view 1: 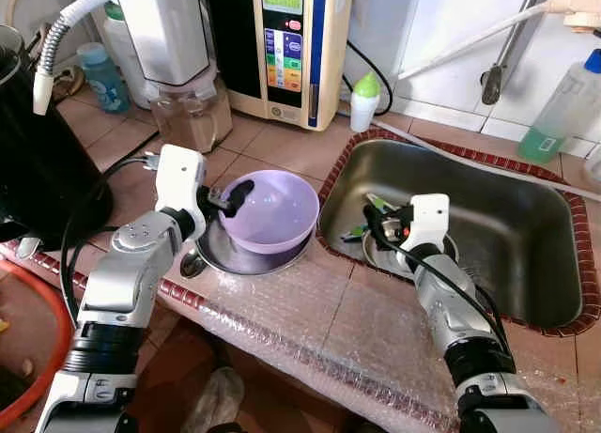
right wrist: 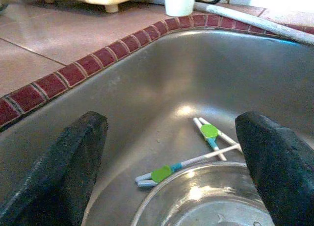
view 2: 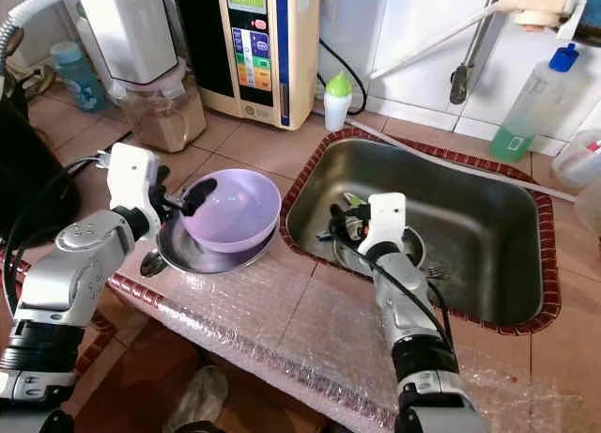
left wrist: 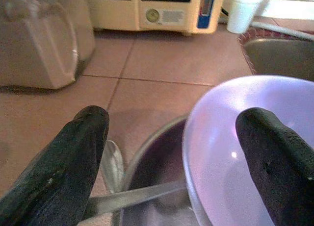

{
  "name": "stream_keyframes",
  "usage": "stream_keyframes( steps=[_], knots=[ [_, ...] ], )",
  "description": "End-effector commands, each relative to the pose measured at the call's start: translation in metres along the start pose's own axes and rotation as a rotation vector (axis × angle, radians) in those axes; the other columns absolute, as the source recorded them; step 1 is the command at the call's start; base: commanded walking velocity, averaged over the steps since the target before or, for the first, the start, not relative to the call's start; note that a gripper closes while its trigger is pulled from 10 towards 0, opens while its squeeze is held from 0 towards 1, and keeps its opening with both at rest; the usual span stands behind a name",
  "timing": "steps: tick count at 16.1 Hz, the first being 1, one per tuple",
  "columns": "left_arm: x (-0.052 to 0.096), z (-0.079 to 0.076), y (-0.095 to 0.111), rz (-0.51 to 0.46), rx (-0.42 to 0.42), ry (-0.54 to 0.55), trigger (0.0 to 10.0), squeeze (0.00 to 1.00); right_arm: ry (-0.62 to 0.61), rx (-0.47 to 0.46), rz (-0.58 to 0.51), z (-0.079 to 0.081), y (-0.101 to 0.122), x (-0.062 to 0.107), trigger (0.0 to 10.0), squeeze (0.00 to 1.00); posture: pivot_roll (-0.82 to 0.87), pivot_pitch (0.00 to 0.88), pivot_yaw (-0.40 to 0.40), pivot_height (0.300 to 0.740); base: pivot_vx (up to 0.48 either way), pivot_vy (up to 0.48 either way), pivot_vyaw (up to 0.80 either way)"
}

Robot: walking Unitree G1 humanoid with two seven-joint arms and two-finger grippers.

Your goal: Kitchen organization

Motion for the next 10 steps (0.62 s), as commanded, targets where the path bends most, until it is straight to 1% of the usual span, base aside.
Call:
stream_keyframes(
  steps=[1,2,3,4,8,10],
  knots=[
    [0.0016,0.0004,-0.0061,0.044,-0.007,-0.001,5.5,0.0,0.011,0.005,0.006,0.0032,0.0001,0.0006,10.0,0.0,0.01,0.0,0.024,0.74,0.0,0.0,0.0],
    [0.0018,0.001,-0.0075,0.052,-0.012,0.001,1.9,0.0,0.012,0.007,0.007,0.0036,0.0001,0.0005,10.0,0.0,0.01,0.0,0.025,0.74,0.0,0.0,0.0],
    [0.0021,0.0012,-0.009,0.061,-0.011,-0.003,0.0,0.0,0.013,0.01,0.008,0.0045,0.0001,0.0008,10.0,0.0,0.01,0.0,0.026,0.74,0.0,0.0,0.0],
    [0.0024,-0.0009,-0.0096,0.072,-0.007,-0.022,0.0,0.0,0.017,0.019,0.015,0.0053,-0.0014,0.0015,10.0,0.0,0.01,0.0,0.027,0.74,0.0,0.0,0.0],
    [0.0016,-0.0022,-0.0105,0.094,-0.007,-0.038,0.0,0.0,0.014,0.024,0.022,0.005,-0.0019,0.0019,10.0,0.0,0.01,0.0,0.031,0.74,0.0,0.0,0.0],
    [0.0015,-0.004,-0.0149,0.121,-0.006,-0.048,0.0,0.0,0.014,0.025,0.022,0.0051,-0.0019,0.0018,10.0,0.0,0.01,0.0,0.031,0.74,0.0,0.0,0.0]
  ],
)
Point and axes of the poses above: a point about 5 cm out from each wrist's last joint towards the gripper, its own x axis pointing back from the gripper into the wrist, its own y axis along the axis of the wrist's last joint, z = x × y, the point moved 4 cm from there along -x, pointing out of the wrist towards the gripper, and after that the axes turned 11 degrees about x, right-handed, at the moved point
